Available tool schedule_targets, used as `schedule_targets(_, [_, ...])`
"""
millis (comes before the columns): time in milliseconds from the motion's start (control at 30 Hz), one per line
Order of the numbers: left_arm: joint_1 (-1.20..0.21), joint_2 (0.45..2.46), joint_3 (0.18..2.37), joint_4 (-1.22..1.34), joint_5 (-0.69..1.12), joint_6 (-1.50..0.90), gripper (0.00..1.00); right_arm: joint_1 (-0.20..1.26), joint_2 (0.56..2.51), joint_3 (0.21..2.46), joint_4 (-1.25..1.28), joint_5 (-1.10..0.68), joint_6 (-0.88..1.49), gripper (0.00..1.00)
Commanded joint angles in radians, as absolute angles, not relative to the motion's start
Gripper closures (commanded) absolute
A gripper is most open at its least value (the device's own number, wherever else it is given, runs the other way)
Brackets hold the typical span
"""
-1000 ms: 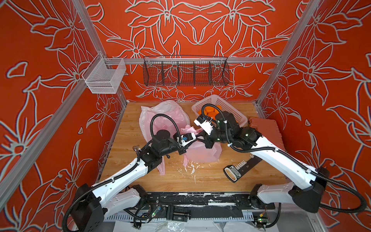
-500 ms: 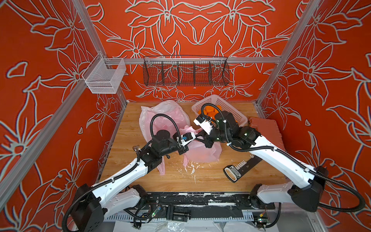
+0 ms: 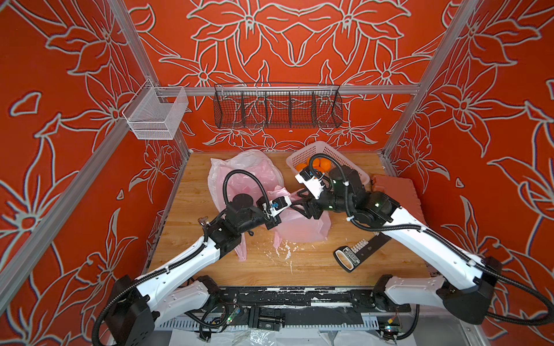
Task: Place the oranges into plastic bags & tie knots
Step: Tie the plastic bag at the center of the board.
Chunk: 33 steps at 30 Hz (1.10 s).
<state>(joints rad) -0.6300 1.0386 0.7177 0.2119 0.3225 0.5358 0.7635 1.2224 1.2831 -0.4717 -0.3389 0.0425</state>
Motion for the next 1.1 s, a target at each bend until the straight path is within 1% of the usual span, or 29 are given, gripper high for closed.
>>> schedule_targets(0, [-0.634, 1.025, 0.709, 0.229, 0.315, 0.568, 1.00, 0.764, 1.190, 1.277, -0.426, -0.304, 0.063, 0.43])
schedule_targets(100, [-0.634, 1.025, 0.711, 0.211, 0.317, 0.593, 1.00, 0.763, 1.209, 1.304, -0.464, -0.288, 0.061, 0.43])
schedule_targets(233, [-0.634, 1.020, 0.710, 0.189, 0.302, 0.663, 1.00, 0.762, 1.204, 1.316, -0.454, -0.160, 0.107, 0.43])
schedule_targets(367, [-0.636, 1.033, 0.730, 0.111, 0.321, 0.810, 1.00, 0.760, 1.232, 1.372, -0.487, -0.104, 0.130, 0.43])
schedule_targets(467, [-0.646, 1.041, 0.739, 0.064, 0.301, 0.903, 1.00, 0.758, 1.260, 1.419, -0.514, -0.090, 0.159, 0.43])
schedule_targets(600, [-0.652, 1.048, 0.744, 0.059, 0.255, 0.950, 1.00, 0.756, 1.315, 1.511, -0.599, -0.154, 0.204, 0.43])
schedule_targets(700, [-0.655, 1.054, 0.742, 0.080, 0.230, 0.963, 1.00, 0.755, 1.373, 1.607, -0.727, -0.294, 0.166, 0.44])
schedule_targets(733, [-0.655, 1.058, 0.742, 0.088, 0.221, 0.965, 1.00, 0.755, 1.379, 1.622, -0.771, -0.302, 0.145, 0.44])
schedule_targets(800, [-0.655, 1.059, 0.744, 0.090, 0.215, 0.967, 1.00, 0.752, 1.371, 1.639, -0.863, -0.255, 0.101, 0.49])
schedule_targets(867, [-0.655, 1.056, 0.738, 0.102, 0.208, 0.966, 1.00, 0.734, 1.349, 1.641, -0.937, -0.280, 0.062, 0.51])
schedule_targets(900, [-0.655, 1.054, 0.738, 0.102, 0.208, 0.965, 1.00, 0.727, 1.338, 1.639, -0.958, -0.319, 0.046, 0.51])
schedule_targets(967, [-0.656, 1.051, 0.738, 0.101, 0.206, 0.966, 1.00, 0.718, 1.313, 1.634, -0.998, -0.398, 0.013, 0.46])
schedule_targets(1067, [-0.657, 1.053, 0.738, 0.104, 0.203, 0.967, 1.00, 0.713, 1.308, 1.634, -1.031, -0.445, -0.002, 0.44])
